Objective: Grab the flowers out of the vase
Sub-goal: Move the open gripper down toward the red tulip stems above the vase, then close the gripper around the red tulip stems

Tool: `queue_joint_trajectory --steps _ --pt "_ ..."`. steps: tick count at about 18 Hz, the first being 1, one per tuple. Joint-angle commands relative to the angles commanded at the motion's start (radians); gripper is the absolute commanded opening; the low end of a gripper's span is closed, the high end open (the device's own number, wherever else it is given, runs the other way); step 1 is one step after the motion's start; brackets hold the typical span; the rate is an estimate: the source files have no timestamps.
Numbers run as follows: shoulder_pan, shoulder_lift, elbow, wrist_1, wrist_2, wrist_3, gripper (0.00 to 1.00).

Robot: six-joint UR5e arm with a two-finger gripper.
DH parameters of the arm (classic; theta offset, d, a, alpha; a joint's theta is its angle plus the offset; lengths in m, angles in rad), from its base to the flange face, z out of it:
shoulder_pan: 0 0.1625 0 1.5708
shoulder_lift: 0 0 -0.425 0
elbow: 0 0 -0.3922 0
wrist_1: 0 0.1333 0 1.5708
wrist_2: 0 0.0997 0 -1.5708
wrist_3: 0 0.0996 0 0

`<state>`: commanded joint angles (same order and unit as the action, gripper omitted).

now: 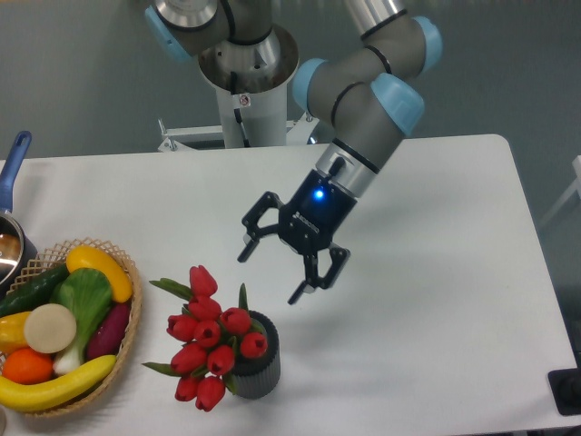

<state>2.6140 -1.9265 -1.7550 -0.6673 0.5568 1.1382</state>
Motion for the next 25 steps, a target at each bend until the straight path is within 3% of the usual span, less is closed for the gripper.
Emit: queue_joint_trajectory --steps 7,22,23,24,25 --pt "-0.045 -0.077 0.060 0.002 0.002 0.000 1.00" --pt "-0.118 -0.121 0.089 0.003 0.000 0.000 1.00" --pt "-0.121 -0.121 0.088 0.002 0.002 0.000 0.94" --pt "-0.121 -0.121 0.088 0.002 0.002 0.000 0.74" --pt "-0.120 -0.121 0.088 0.002 0.002 0.000 0.60"
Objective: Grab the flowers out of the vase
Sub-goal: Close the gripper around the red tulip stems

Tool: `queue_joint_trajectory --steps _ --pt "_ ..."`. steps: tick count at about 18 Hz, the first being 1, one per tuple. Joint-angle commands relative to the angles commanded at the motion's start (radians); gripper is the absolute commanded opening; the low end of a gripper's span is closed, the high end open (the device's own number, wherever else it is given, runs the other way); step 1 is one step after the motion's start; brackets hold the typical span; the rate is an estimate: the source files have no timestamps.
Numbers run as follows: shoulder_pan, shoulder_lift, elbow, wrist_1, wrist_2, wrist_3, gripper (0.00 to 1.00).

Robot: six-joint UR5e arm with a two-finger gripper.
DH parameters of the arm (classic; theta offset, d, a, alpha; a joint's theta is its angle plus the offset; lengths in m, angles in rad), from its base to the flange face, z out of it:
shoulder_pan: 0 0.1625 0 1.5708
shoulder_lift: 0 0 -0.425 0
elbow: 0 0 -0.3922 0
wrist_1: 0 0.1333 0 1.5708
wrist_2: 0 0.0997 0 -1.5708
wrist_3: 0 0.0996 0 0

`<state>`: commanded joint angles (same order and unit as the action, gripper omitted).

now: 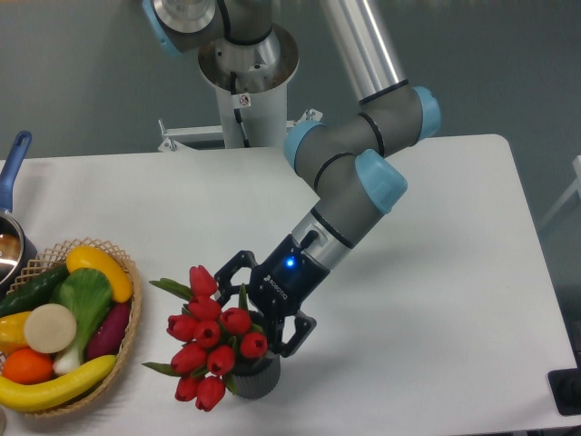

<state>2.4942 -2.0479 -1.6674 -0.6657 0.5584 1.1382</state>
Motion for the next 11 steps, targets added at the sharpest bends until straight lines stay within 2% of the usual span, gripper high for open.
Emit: queue_joint_trajectory --steps 3,5,11 --pt "0.002 0.002 0.002 0.002 0.002 0.005 0.18" --pt "0.008 0.006 0.002 0.002 0.003 0.009 0.00" --pt "0.026 0.009 0.023 0.002 0.002 0.008 0.00"
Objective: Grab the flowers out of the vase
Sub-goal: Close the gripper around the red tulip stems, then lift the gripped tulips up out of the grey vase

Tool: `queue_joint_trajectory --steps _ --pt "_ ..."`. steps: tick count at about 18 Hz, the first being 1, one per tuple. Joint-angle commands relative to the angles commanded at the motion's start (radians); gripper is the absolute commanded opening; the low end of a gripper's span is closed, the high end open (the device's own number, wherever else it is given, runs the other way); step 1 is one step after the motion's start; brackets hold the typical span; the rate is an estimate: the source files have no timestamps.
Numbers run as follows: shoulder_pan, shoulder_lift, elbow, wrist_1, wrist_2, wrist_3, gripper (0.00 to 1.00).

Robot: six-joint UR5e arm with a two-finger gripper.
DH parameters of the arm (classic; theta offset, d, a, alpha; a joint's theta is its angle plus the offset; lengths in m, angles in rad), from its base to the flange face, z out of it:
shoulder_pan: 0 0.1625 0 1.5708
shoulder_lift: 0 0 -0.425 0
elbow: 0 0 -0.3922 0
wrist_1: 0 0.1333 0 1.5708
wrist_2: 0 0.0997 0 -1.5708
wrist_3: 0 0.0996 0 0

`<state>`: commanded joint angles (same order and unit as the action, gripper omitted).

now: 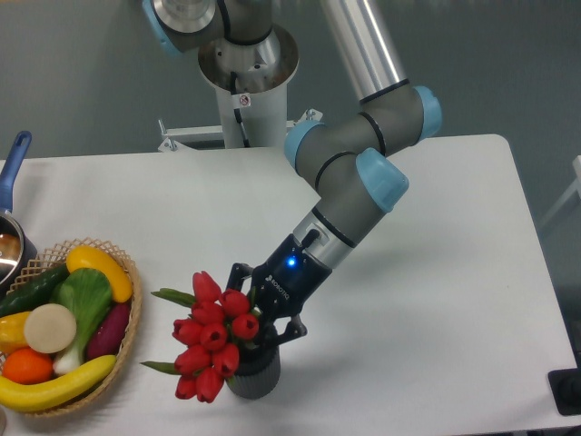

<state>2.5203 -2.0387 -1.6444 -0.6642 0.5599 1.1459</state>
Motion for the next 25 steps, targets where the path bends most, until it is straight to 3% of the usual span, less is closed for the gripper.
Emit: queue_joint_trajectory --steps 11,17,25 --pt "0.020 0.061 0.005 -0.002 -0.172 -0.020 0.00" --pt "0.031 0.077 0.025 -0.002 -0.212 -0.080 0.00" --pt "0.057 0.089 0.112 -0.002 -0.229 -0.251 0.00"
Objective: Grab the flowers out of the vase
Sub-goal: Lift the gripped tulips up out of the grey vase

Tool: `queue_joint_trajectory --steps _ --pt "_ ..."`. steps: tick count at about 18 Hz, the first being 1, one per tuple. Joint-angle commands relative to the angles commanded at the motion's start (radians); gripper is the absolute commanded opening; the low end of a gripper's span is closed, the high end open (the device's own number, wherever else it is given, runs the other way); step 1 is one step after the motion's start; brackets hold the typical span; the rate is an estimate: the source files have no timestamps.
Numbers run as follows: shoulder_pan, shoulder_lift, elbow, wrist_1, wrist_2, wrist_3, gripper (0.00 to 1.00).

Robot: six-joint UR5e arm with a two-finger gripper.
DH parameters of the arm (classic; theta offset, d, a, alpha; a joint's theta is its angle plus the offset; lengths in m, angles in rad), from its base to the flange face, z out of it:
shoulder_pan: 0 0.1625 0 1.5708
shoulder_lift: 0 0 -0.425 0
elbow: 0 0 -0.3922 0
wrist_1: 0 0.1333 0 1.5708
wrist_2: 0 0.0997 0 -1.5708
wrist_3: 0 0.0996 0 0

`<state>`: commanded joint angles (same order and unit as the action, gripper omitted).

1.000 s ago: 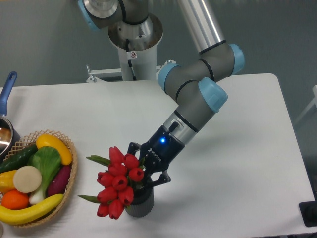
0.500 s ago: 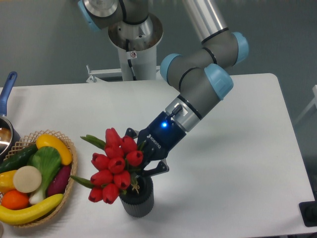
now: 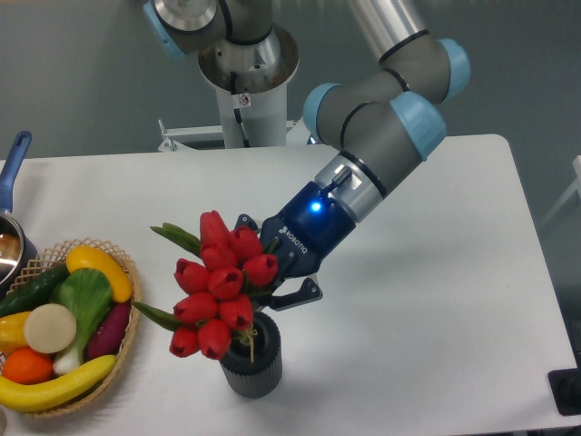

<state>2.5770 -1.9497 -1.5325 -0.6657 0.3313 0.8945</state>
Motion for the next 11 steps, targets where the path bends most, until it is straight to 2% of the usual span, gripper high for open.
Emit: queue_joint_trajectory --steps 11 --pt "0.044 0.000 0.098 -0.002 -0.023 -0.132 0.00"
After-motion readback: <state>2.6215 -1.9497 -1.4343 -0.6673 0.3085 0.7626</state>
